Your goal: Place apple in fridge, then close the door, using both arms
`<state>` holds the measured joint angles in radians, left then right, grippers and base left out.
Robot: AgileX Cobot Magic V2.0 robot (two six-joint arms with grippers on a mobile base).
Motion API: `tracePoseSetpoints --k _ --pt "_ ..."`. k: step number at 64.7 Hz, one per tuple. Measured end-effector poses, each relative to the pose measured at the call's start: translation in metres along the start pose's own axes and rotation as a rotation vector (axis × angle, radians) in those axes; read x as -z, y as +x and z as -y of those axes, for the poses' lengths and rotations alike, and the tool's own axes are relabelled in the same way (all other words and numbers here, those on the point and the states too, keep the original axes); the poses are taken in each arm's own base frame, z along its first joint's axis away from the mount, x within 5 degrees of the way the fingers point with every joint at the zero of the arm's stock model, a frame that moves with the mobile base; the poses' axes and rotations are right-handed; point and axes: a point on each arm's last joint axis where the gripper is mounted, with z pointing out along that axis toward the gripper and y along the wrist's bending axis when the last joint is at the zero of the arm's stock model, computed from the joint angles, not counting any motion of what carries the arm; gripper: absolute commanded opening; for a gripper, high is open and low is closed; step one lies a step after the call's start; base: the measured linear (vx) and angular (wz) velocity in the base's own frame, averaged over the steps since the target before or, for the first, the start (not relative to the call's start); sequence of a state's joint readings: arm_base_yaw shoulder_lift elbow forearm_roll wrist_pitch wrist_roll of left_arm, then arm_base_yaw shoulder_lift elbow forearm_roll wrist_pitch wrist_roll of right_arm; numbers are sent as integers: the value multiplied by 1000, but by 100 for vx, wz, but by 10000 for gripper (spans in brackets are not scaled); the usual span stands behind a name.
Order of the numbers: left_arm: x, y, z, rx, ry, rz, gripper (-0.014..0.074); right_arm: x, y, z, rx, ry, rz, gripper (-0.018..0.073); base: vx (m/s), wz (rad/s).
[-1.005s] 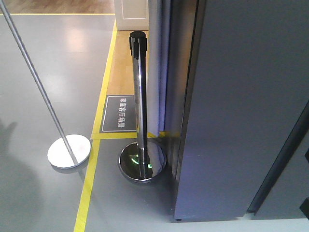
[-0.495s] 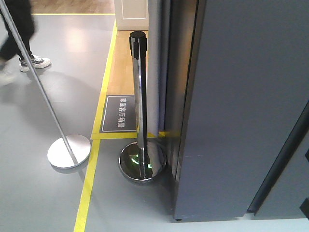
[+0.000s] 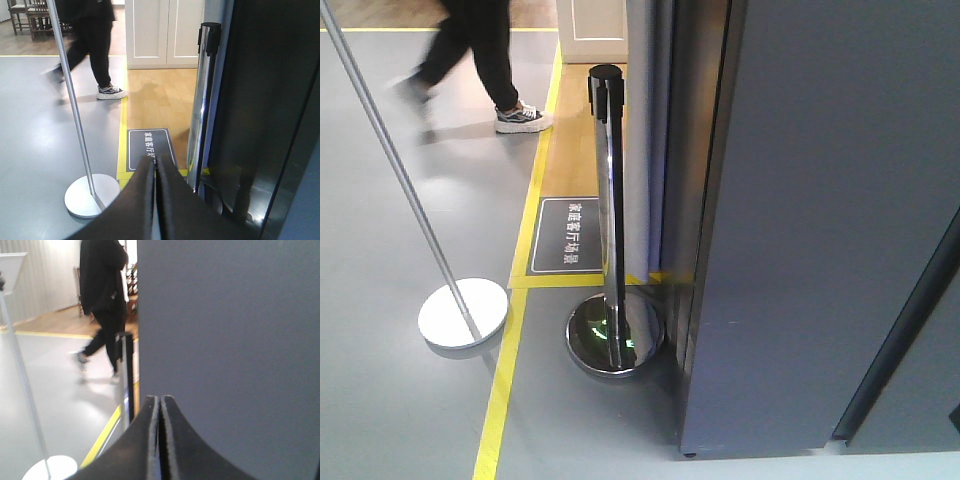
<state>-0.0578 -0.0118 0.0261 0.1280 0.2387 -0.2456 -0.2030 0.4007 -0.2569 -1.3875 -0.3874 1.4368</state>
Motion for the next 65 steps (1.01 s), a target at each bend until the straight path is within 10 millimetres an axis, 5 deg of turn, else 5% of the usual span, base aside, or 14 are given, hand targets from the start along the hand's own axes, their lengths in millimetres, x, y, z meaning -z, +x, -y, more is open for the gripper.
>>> tracePoseSetpoints --k 31,65 --pt "0 0 0 0 0 0 -6 6 20 33 -87 365 -36 -4 0 0" --pt "0 0 0 0 0 0 -6 11 38 32 -67 368 -118 -4 0 0"
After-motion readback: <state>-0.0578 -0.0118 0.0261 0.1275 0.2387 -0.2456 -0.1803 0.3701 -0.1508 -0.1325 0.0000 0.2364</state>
